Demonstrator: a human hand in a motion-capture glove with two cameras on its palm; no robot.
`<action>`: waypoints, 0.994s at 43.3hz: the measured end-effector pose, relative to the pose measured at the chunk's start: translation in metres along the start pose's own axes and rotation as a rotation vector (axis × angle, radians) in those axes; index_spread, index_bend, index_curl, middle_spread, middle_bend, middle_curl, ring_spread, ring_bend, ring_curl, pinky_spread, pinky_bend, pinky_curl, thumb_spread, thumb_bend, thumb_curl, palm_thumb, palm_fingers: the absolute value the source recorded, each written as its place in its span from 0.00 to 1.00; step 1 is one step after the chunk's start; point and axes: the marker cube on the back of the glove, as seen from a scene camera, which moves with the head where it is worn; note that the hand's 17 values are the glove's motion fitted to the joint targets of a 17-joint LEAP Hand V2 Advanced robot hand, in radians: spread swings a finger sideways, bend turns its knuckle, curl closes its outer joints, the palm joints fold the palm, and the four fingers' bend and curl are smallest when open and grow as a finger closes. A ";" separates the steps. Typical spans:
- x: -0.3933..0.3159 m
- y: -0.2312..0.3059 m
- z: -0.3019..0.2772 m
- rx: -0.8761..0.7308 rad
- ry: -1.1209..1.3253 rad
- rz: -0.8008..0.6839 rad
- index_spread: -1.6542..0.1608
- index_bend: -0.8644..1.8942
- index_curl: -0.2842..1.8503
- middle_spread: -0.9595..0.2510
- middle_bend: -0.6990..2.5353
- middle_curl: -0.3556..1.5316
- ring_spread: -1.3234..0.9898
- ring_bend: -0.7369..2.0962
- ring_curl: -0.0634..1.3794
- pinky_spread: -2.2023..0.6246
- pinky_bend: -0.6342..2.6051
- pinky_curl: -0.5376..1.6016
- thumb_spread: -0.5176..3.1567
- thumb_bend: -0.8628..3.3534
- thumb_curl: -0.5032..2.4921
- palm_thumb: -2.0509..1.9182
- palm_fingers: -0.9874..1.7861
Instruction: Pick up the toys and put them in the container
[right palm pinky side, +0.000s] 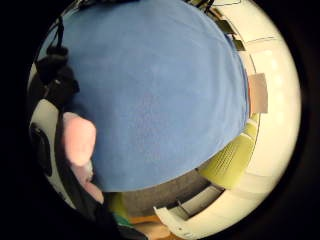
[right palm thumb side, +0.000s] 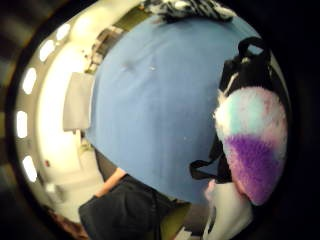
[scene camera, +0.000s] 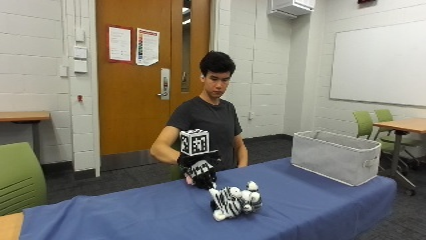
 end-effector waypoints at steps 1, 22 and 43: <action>-0.001 0.000 -0.002 0.019 0.004 -0.004 0.69 0.43 0.40 0.62 0.31 0.39 0.39 0.48 0.20 0.68 0.43 0.40 0.51 0.26 0.29 0.63 0.59; -0.041 -0.044 -0.089 0.087 -0.060 -0.070 0.71 0.39 0.46 0.50 0.47 0.51 0.39 0.67 0.37 0.61 0.44 0.43 0.39 0.24 0.36 0.66 0.83; -0.186 -0.132 -0.206 0.165 -0.054 -0.177 0.73 0.41 0.52 0.55 0.53 0.54 0.42 0.71 0.40 0.61 0.45 0.44 0.46 0.21 0.36 0.63 0.82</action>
